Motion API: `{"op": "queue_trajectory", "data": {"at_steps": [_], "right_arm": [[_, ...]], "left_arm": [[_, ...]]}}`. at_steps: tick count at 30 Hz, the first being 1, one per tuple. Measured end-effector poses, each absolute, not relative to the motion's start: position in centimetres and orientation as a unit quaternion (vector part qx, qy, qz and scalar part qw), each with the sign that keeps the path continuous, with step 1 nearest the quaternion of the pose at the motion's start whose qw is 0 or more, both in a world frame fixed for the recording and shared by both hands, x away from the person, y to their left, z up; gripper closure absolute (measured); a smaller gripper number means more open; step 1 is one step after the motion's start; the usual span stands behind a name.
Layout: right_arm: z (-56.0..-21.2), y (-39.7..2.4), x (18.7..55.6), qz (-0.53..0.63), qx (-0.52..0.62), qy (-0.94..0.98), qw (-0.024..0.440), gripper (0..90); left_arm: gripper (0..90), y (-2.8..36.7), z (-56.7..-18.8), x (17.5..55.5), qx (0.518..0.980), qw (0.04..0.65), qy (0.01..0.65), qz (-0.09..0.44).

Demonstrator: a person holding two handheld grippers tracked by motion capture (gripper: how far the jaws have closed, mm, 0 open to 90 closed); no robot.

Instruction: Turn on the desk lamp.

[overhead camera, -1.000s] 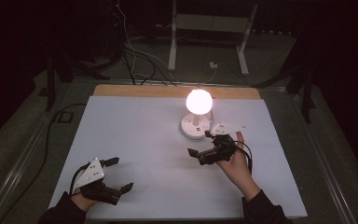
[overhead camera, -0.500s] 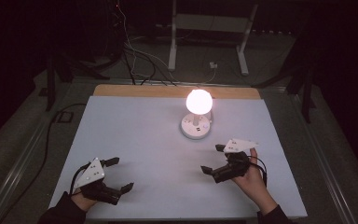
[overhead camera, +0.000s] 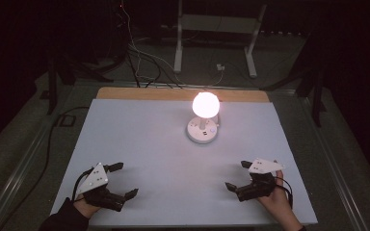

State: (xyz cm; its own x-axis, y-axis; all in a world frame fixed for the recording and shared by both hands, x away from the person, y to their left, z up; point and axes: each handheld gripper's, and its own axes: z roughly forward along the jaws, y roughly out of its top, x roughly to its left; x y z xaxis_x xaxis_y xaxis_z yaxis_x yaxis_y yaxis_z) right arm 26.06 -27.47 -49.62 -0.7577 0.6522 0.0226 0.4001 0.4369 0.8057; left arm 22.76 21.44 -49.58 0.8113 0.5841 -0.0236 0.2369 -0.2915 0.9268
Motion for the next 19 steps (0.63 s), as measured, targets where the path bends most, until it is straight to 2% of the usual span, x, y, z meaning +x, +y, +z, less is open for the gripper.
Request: {"op": "queue_trajectory", "data": {"at_steps": [10, 19], "right_arm": [[-50.7, -30.6, 24.8, 0.412, 0.350, 0.823, 0.173, 0.0], [-51.1, -30.6, 24.9, 0.398, 0.346, 0.828, 0.190, 0.0]], "left_arm": [[0.4, 21.4, -49.6, 22.8, 0.788, 0.533, 0.261, 0.162], [0.4, 21.4, -49.6, 22.8, 0.788, 0.534, 0.261, 0.163]]}}
